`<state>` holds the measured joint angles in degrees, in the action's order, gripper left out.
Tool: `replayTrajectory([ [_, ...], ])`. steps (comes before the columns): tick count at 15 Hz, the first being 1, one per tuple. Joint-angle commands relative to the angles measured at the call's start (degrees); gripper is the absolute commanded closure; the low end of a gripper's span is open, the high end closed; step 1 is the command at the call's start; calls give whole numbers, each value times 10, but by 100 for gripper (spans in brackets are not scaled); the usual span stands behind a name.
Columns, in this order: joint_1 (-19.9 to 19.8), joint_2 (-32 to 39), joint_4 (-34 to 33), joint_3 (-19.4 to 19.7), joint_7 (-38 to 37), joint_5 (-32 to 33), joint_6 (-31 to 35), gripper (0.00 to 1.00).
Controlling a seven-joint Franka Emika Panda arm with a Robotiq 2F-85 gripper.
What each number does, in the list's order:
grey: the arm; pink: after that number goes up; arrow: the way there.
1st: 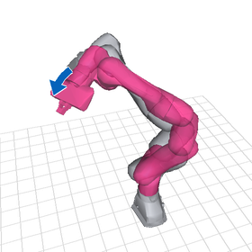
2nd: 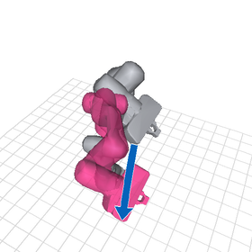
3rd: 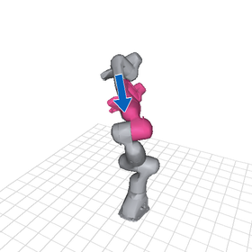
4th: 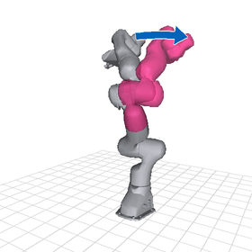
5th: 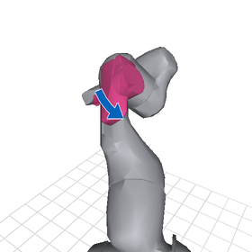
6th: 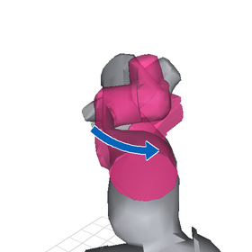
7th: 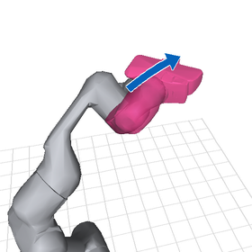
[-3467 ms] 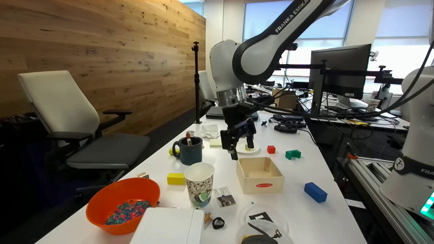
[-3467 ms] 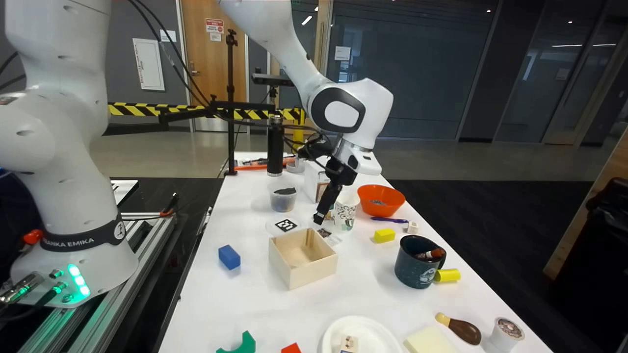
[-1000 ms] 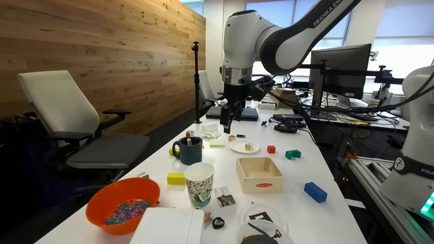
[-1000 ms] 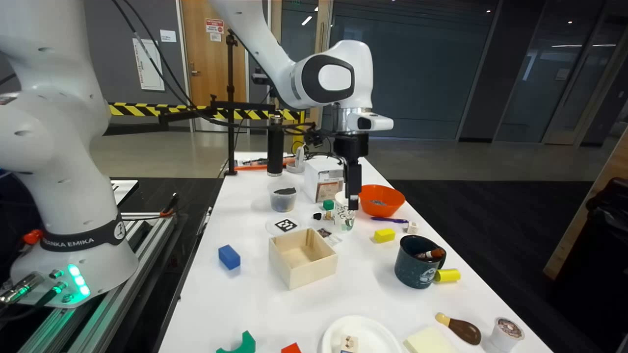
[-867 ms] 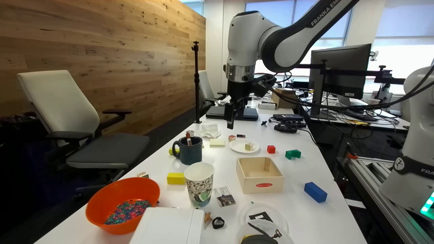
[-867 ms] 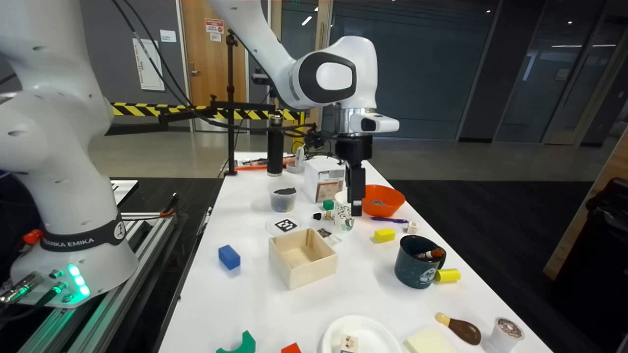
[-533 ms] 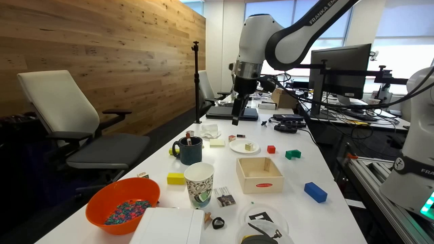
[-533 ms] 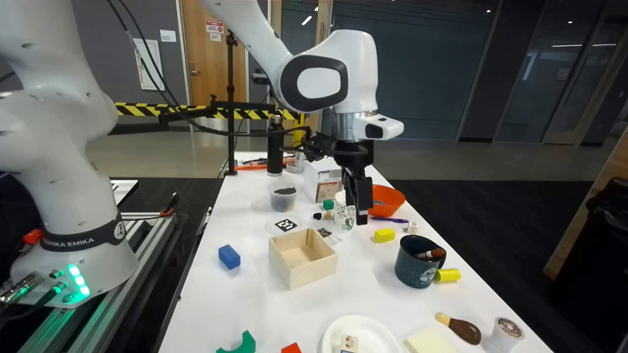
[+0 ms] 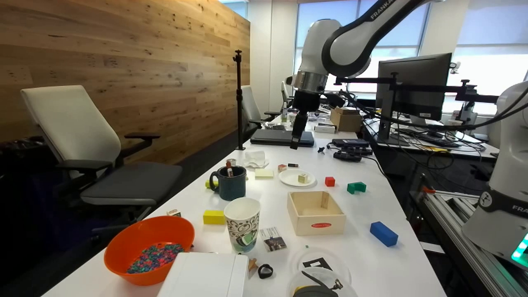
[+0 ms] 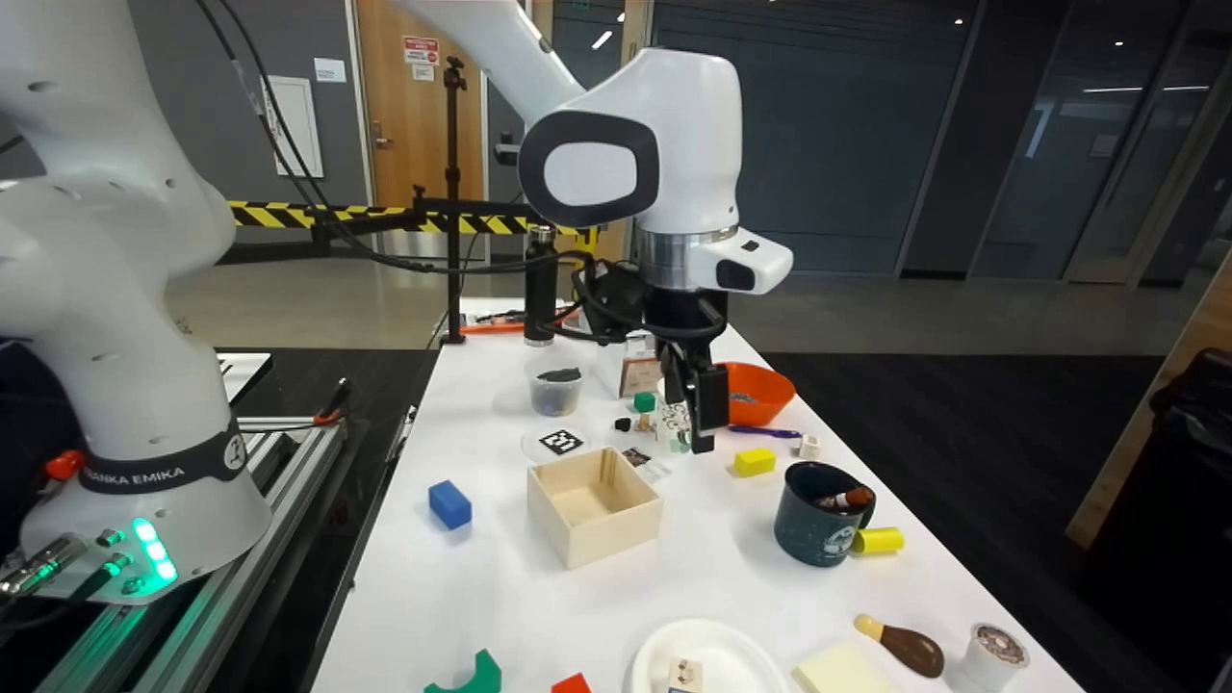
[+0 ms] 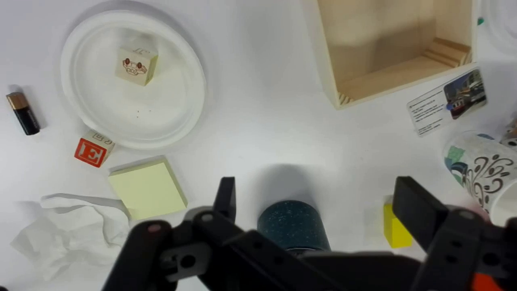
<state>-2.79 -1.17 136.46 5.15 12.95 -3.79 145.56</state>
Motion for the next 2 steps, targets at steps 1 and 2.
replayTrajectory([
  [1, -2, 1, 0, -7, -3, 1, -1, 0],
  [2, -1, 1, 0, -9, -4, 1, -1, 0],
])
